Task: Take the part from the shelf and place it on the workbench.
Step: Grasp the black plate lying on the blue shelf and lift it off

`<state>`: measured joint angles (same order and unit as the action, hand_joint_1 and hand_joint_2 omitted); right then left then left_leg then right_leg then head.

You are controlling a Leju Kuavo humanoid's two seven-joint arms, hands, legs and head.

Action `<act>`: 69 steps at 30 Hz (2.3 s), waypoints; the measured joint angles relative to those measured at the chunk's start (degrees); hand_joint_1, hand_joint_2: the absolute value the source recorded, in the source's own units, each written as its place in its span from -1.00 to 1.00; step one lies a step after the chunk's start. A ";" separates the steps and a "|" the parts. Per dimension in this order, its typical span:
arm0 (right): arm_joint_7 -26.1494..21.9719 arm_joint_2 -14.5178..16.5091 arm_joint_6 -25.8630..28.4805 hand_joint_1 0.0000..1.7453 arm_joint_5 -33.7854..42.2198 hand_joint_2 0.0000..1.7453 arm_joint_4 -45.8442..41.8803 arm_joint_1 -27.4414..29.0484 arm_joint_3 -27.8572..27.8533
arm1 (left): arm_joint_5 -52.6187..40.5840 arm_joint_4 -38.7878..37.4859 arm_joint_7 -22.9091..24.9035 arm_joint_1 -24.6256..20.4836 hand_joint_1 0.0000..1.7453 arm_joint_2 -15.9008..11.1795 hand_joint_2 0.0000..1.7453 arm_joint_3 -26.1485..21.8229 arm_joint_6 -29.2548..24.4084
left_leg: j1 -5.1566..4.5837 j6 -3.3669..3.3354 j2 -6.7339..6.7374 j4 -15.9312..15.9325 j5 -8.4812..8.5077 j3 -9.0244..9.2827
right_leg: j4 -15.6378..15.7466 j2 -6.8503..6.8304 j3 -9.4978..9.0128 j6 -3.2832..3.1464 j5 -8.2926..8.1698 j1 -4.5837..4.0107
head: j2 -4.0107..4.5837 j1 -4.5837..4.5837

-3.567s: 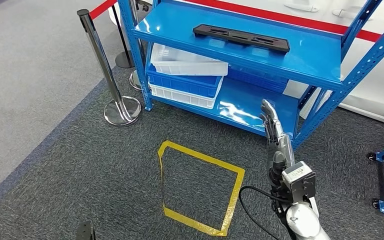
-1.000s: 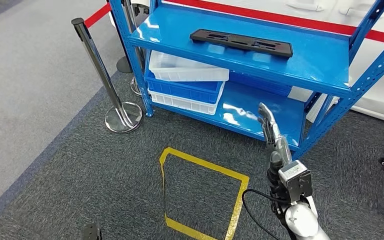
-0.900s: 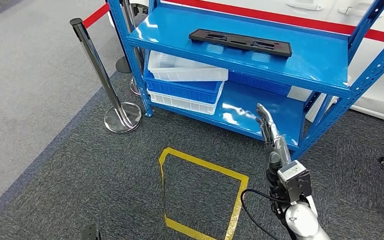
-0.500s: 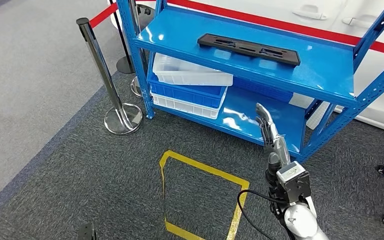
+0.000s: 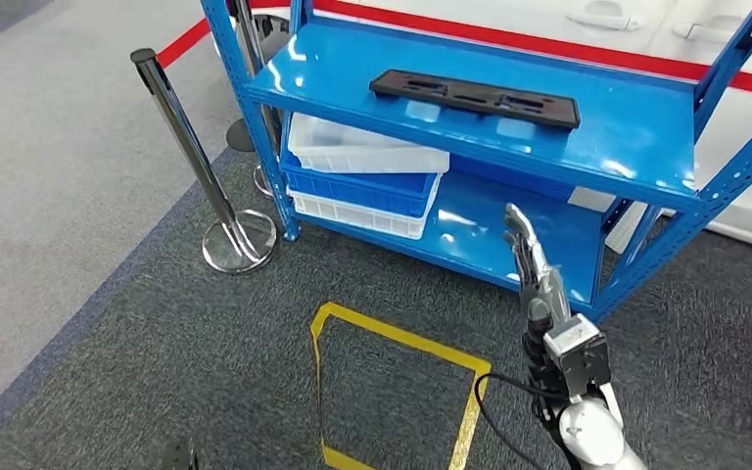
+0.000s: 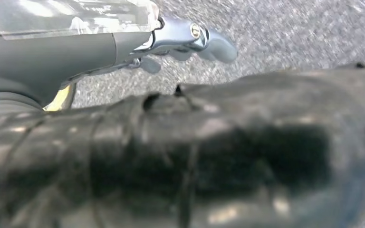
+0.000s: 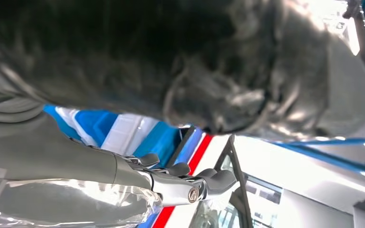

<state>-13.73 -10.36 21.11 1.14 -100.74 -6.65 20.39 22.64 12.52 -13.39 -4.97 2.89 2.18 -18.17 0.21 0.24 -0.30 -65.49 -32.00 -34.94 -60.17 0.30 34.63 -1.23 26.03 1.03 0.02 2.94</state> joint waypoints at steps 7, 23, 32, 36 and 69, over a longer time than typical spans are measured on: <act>0.01 0.00 0.00 -1.00 0.00 -1.00 0.00 0.15 0.02 | 0.04 0.00 0.04 0.21 -1.00 -0.01 -1.00 0.03 0.02 | -0.49 -1.58 0.00 0.52 6.92 -4.05 | 0.16 0.16 -2.78 -0.46 2.04 -0.90 | 0.00 0.06; -0.02 -0.25 0.06 -1.00 0.00 -1.00 -0.10 0.61 0.05 | 0.01 -0.02 0.10 0.21 -1.00 0.14 -1.00 0.09 0.16 | 0.14 -2.19 -0.06 7.22 3.81 3.59 | -3.78 -0.10 2.37 3.20 -0.42 0.50 | 0.00 -0.39; -0.08 -0.35 0.05 -1.00 0.00 -1.00 -0.33 0.74 0.07 | -0.02 -0.02 0.08 -0.07 -1.00 0.16 -1.00 0.11 0.16 | 0.35 -0.01 0.04 -3.17 -1.12 -1.58 | -1.30 0.12 0.32 0.13 0.87 0.40 | 0.00 0.05; -0.08 -0.36 0.02 -1.00 0.00 -1.00 -0.33 0.79 0.07 | -0.02 -0.04 0.09 0.19 -1.00 0.16 -1.00 0.11 0.16 | 0.30 -0.47 0.03 -8.05 1.11 -6.87 | -1.29 0.31 -0.91 -0.11 1.84 -0.05 | -0.01 0.06; -0.07 -0.59 -0.52 -1.00 -0.02 -1.00 -0.66 0.52 0.07 | 0.07 -0.04 0.33 0.25 -1.00 0.14 -1.00 0.40 0.98 | -0.09 -1.06 0.04 0.80 6.11 -3.50 | -0.58 0.29 -2.07 0.15 2.19 0.10 | 0.00 0.18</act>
<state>-13.80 -10.95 20.59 1.11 -101.40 -6.13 20.46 22.72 12.48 -13.06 -4.73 3.03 2.58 -17.19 0.12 -0.82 -0.26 -64.70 -25.88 -38.44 -60.74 0.59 32.56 -1.08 28.22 1.13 0.02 3.12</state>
